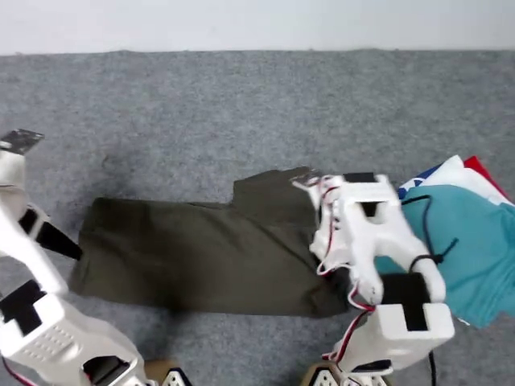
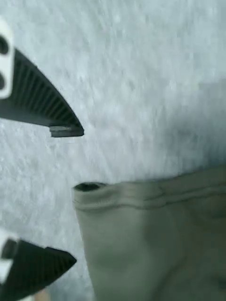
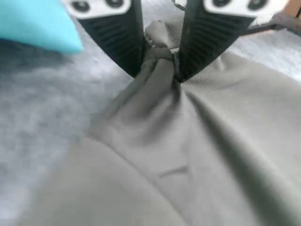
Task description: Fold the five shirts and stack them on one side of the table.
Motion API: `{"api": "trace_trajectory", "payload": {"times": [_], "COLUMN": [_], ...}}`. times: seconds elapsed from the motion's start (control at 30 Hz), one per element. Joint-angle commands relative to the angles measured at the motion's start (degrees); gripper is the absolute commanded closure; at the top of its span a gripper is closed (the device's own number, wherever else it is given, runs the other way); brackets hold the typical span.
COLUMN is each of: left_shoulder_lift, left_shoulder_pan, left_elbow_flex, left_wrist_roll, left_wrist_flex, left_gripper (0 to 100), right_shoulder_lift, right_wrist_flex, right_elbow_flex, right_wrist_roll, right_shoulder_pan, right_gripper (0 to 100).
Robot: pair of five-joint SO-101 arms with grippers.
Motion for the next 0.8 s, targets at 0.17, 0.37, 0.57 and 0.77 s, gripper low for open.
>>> {"api": "trace_trajectory", "payload": {"times": [0.17,0.37,0.57,0.77], "left_shoulder_lift": [-0.44,-0.97,-0.44,-1.05], "left_shoulder_pan": [11.08,21.36,31.65,32.26], "left_elbow_flex": [5.41,5.58,5.49,4.70], "left_wrist_roll": [9.41,40.18,54.42,53.80], "left_wrist_flex": [0.88,0.97,0.97,1.05], "left_gripper": [64,64,64,64], "right_shoulder_lift": [-0.48,-0.48,-0.48,-0.75], "right_wrist_flex": [4.97,5.23,5.23,15.78], "right_elbow_flex": [-8.44,-10.20,-10.29,-10.46], "right_wrist_roll": [2.99,2.99,2.81,-0.70], "right_shoulder_pan": [13.67,18.42,21.41,15.96], "right_gripper": [98.9,98.9,98.9,83.5]}}
